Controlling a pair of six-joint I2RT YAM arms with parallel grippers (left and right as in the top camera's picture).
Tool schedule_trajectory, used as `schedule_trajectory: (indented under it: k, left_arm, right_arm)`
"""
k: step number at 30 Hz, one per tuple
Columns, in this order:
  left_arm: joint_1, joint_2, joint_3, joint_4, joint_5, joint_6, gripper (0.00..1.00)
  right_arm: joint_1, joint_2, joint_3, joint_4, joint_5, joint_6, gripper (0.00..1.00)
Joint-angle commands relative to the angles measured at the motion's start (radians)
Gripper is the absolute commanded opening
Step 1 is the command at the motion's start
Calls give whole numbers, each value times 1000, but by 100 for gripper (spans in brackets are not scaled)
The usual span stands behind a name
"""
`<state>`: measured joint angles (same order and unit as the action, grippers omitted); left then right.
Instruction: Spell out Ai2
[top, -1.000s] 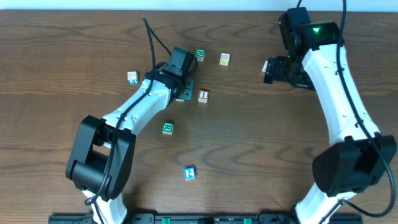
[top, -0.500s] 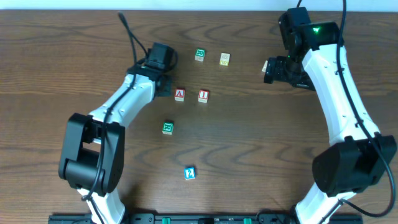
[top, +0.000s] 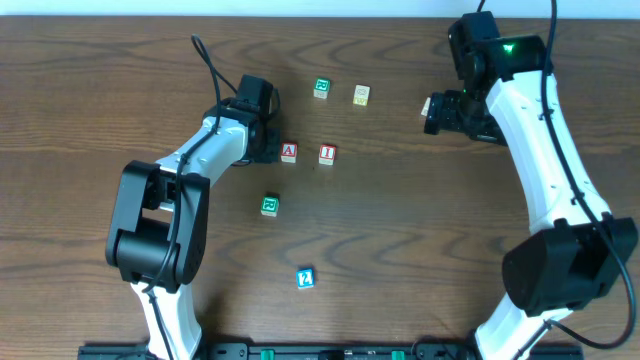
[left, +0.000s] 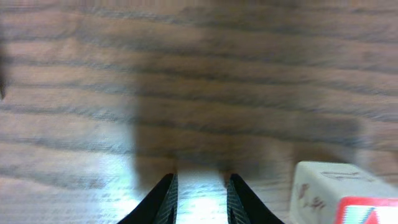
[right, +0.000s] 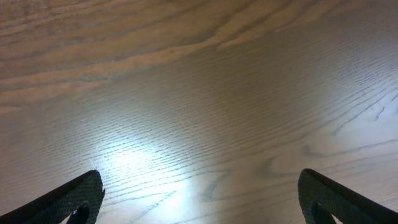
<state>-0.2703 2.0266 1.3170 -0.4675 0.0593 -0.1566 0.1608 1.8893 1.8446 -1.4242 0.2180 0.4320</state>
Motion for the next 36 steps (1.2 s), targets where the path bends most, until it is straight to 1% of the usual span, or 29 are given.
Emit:
schedule_trajectory:
  k: [1, 6, 17, 27, 32, 36]
  left_arm:
    - [1, 8, 2, 2, 70, 0, 28]
    - [1, 8, 2, 3, 120, -1, 28]
    - [-29, 8, 2, 34, 178, -5, 28]
    - [-91, 8, 2, 50, 177, -8, 28]
    - [-92, 8, 2, 57, 177, -12, 28]
    - [-93, 8, 2, 57, 178, -38, 28]
  right_arm:
    - [11, -14, 6, -2, 11, -11, 99]
    - [11, -14, 6, -1, 11, -10, 99]
    - [11, -14, 6, -1, 12, -11, 99]
    - [11, -14, 6, -1, 18, -10, 99]
    - [11, -14, 6, -1, 18, -11, 99]
    - [11, -14, 6, -1, 18, -11, 99]
